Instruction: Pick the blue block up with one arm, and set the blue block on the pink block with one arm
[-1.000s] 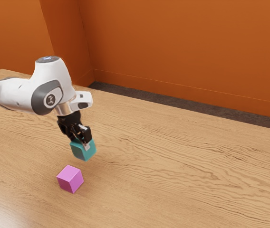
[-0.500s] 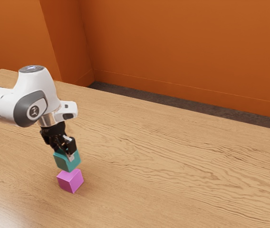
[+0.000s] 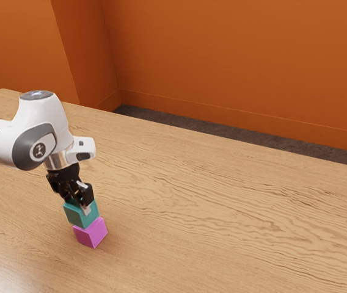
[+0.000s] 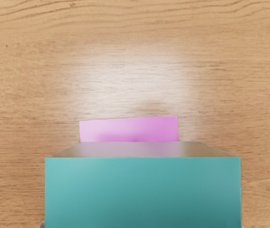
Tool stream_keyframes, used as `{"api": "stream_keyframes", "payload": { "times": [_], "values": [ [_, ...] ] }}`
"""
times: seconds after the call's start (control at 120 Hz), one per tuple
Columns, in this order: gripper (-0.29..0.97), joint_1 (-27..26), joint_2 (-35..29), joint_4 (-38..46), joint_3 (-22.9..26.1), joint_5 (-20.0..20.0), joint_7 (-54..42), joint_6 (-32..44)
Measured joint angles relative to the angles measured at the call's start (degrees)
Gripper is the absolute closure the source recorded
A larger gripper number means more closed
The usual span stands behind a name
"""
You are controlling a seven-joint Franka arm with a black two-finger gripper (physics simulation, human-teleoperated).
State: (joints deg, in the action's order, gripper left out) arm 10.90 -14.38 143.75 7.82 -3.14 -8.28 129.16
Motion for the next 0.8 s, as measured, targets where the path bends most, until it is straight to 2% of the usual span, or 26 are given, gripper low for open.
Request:
{"api": "stream_keyframes", "payload": {
  "times": [0.592, 0.8],
  "values": [
    [0.36, 0.0, 2.1, -0.4, 0.2, 0.0, 0.2, 0.6],
    [0.14, 0.0, 1.5, -0.4, 0.5, -0.6, -0.4, 0.5]
  ]
}}
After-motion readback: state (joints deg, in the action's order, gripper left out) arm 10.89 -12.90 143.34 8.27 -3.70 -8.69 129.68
